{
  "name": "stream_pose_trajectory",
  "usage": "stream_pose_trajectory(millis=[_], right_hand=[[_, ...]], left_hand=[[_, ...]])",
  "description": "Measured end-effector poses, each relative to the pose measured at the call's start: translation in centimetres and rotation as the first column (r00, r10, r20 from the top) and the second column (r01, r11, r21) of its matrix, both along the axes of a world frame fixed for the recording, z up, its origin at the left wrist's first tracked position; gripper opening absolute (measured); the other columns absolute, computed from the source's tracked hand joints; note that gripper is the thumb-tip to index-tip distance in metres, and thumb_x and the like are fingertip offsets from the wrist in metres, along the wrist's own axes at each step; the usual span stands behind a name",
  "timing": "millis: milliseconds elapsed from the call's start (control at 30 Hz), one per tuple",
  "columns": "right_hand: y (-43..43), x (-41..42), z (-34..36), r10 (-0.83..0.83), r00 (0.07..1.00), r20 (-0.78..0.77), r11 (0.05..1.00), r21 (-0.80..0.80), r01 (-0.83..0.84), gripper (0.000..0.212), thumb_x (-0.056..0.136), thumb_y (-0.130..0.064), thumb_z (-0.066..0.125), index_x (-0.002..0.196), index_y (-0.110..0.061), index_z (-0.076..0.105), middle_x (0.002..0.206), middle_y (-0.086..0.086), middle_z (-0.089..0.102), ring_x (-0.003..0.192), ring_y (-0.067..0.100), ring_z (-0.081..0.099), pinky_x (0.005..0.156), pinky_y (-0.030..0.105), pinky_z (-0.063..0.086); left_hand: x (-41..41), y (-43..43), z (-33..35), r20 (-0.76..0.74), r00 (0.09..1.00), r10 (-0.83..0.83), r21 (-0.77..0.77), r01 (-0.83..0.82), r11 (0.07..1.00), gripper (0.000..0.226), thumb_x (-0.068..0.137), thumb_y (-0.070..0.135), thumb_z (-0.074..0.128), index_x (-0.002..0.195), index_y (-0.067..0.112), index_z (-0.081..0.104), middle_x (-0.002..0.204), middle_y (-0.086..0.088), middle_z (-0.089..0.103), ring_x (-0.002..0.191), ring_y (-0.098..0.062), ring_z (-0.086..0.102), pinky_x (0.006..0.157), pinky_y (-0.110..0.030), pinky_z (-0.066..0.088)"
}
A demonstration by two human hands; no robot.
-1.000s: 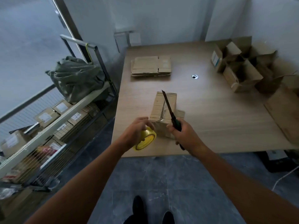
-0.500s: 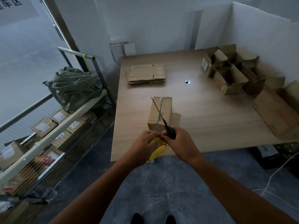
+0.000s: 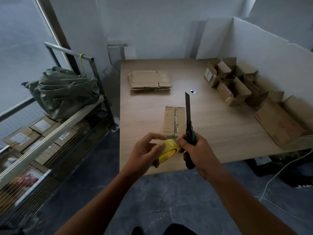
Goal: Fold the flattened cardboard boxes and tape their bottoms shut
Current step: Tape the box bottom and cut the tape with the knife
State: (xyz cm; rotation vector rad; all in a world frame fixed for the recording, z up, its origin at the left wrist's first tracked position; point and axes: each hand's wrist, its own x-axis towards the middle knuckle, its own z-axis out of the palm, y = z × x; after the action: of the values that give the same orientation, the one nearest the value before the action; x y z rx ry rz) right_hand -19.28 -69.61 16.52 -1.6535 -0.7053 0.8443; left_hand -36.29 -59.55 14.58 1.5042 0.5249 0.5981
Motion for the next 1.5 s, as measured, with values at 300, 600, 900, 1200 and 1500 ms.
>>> stream_pose_trajectory(millis=[300, 600, 900, 1200, 1500], right_hand=[[3.6, 1.1, 0.3, -0.245, 0.968, -0.055, 0.968, 0.041, 0.247, 0.010, 0.096, -0.012, 0.068, 0.088, -0.010, 0.063, 0.065, 0.003, 0.058, 0.055, 0.013, 0.052, 0.053, 0.026, 0.051], [11.1, 11.7, -3.0, -0.333, 0.942, -0.035, 0.942, 0.033, 0.334, 0.010, 0.098, -0.013, 0.065, 0.091, -0.006, 0.062, 0.068, 0.007, 0.056, 0.052, 0.013, 0.049, 0.053, 0.026, 0.048], [19.9, 21.9, -12.6, -0.356, 0.935, -0.004, 0.921, -0.173, 0.350, 0.022, 0.094, -0.019, 0.066, 0.073, -0.017, 0.059, 0.060, 0.005, 0.054, 0.052, 0.022, 0.047, 0.057, 0.039, 0.043], [21.4, 23.7, -17.1, -0.347, 0.879, -0.326, 0.927, -0.263, 0.268, 0.018, 0.098, -0.019, 0.065, 0.083, -0.019, 0.056, 0.059, -0.004, 0.049, 0.051, 0.014, 0.043, 0.053, 0.032, 0.039], [20.9, 23.7, -18.8, -0.407, 0.809, -0.425, 0.884, -0.406, 0.231, 0.018, 0.100, -0.025, 0.063, 0.106, -0.015, 0.049, 0.074, 0.003, 0.048, 0.055, 0.015, 0.044, 0.048, 0.032, 0.039]], left_hand=[[2.3, 8.7, 2.2, -0.243, 0.964, -0.112, 0.362, 0.197, 0.911, 0.026, 0.096, 0.037, 0.063, 0.119, 0.026, 0.059, 0.070, 0.001, 0.068, 0.058, -0.014, 0.065, 0.053, -0.024, 0.053], [10.9, 20.8, 0.4, -0.561, 0.828, 0.003, 0.492, 0.330, 0.805, 0.033, 0.088, 0.047, 0.072, 0.113, 0.025, 0.068, 0.088, 0.016, 0.060, 0.081, -0.003, 0.063, 0.070, -0.023, 0.054], [23.0, 30.2, -6.9, -0.770, 0.635, 0.066, 0.454, 0.471, 0.756, 0.050, 0.082, 0.060, 0.075, 0.115, 0.022, 0.072, 0.107, -0.005, 0.070, 0.103, -0.022, 0.064, 0.080, -0.031, 0.048], [24.9, 31.4, -12.0, -0.821, 0.563, 0.093, 0.404, 0.458, 0.792, 0.048, 0.081, 0.070, 0.068, 0.114, 0.035, 0.073, 0.108, 0.003, 0.071, 0.104, -0.015, 0.062, 0.075, -0.031, 0.041], [24.1, 31.0, -13.5, -0.804, 0.593, 0.039, 0.356, 0.428, 0.831, 0.037, 0.083, 0.071, 0.063, 0.100, 0.040, 0.075, 0.095, 0.009, 0.067, 0.094, -0.014, 0.061, 0.076, -0.034, 0.050]])
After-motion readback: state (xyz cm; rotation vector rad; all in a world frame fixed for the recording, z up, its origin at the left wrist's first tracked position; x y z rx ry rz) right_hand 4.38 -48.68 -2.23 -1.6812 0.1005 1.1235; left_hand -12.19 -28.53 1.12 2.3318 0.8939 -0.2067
